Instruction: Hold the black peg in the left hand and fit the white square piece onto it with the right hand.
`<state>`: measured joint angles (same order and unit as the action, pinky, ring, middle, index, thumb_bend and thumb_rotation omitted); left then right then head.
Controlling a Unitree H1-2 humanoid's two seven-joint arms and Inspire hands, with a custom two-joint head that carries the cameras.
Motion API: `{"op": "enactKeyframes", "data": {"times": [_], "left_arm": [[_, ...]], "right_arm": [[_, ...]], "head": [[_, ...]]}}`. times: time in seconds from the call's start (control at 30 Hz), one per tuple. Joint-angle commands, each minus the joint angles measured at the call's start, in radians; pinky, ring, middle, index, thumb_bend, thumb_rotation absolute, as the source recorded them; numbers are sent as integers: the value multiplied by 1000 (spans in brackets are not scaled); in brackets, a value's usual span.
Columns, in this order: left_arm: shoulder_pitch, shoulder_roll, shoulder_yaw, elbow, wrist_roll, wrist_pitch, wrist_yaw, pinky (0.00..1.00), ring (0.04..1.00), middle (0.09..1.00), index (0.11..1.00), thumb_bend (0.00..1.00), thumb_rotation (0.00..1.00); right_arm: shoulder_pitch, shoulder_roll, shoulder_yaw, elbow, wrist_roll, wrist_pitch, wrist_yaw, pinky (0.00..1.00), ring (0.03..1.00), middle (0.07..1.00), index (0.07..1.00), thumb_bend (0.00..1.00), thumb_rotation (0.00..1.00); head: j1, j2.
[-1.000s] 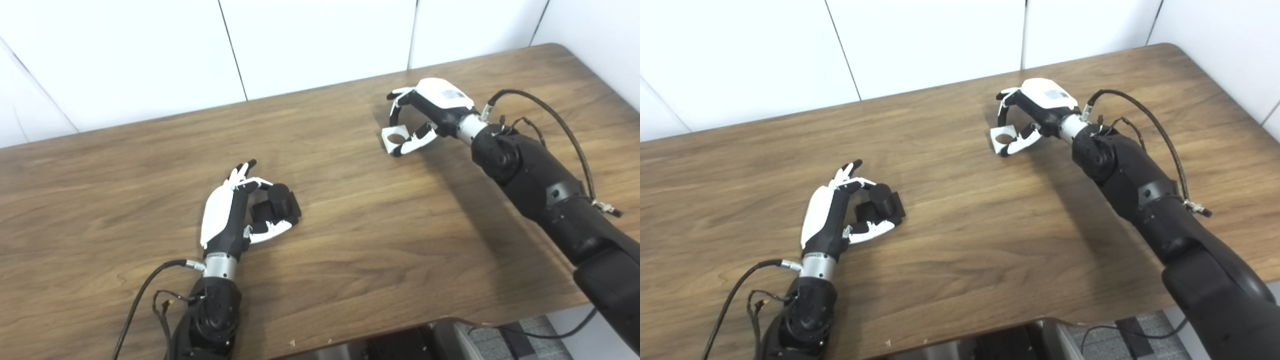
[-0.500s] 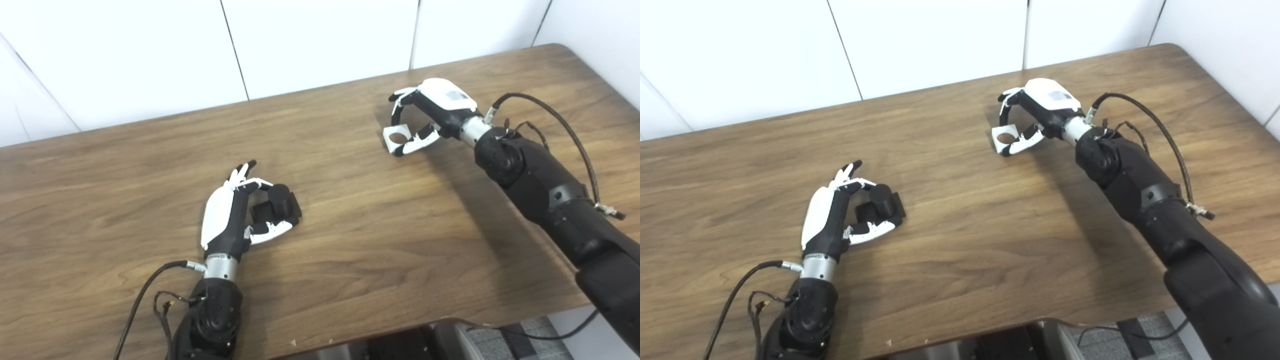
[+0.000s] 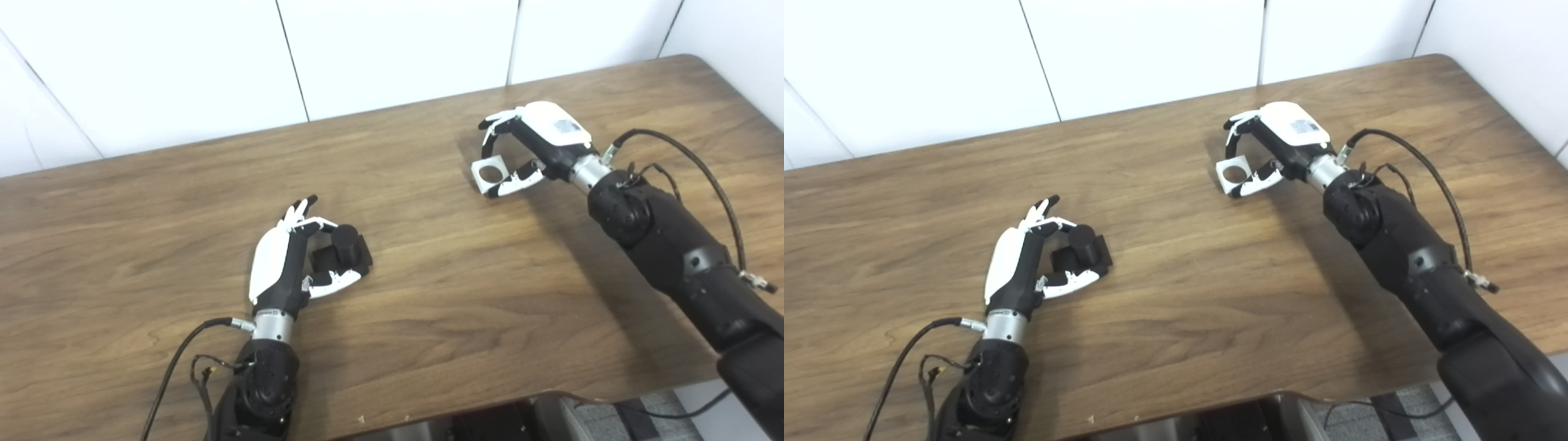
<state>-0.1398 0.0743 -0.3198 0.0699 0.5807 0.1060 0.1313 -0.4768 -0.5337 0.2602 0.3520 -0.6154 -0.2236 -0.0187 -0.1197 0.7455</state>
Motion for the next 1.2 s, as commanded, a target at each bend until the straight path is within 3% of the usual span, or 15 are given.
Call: {"op": "enactKeyframes", "data": {"times": [0.0, 0.33, 0.6, 0.73, 1.03, 1.17], "left_arm": [[32, 12, -5, 48, 24, 6, 1, 1000, 1000, 962, 492, 516, 86], [21, -12, -17, 73, 36, -8, 34, 1000, 996, 952, 491, 516, 87], [6, -46, -34, 76, 74, 35, 37, 1000, 999, 952, 491, 514, 89], [-1, -47, -36, 88, 87, 27, 47, 1000, 995, 947, 490, 514, 89], [-7, -42, -28, 102, 88, 14, 57, 1000, 993, 947, 490, 514, 90], [-9, -39, -28, 103, 91, 12, 57, 1000, 990, 946, 490, 515, 90]], "right_arm": [[-39, -3, -30, -80, 18, -1, -1, 915, 865, 806, 483, 513, 145], [-7, 24, -70, -278, 70, 19, 87, 839, 850, 804, 484, 516, 143], [11, 44, -82, -394, 99, 12, 142, 804, 853, 801, 484, 515, 142], [12, 64, -80, -427, 94, 0, 145, 773, 841, 784, 483, 516, 140], [3, 130, -70, -486, 93, 24, 187, 852, 848, 782, 482, 517, 143], [1, 158, -65, -499, 93, 40, 206, 842, 850, 781, 482, 517, 143]], "head": [[7, 2], [104, 14], [221, 26], [233, 26], [219, 22], [211, 21]]}}
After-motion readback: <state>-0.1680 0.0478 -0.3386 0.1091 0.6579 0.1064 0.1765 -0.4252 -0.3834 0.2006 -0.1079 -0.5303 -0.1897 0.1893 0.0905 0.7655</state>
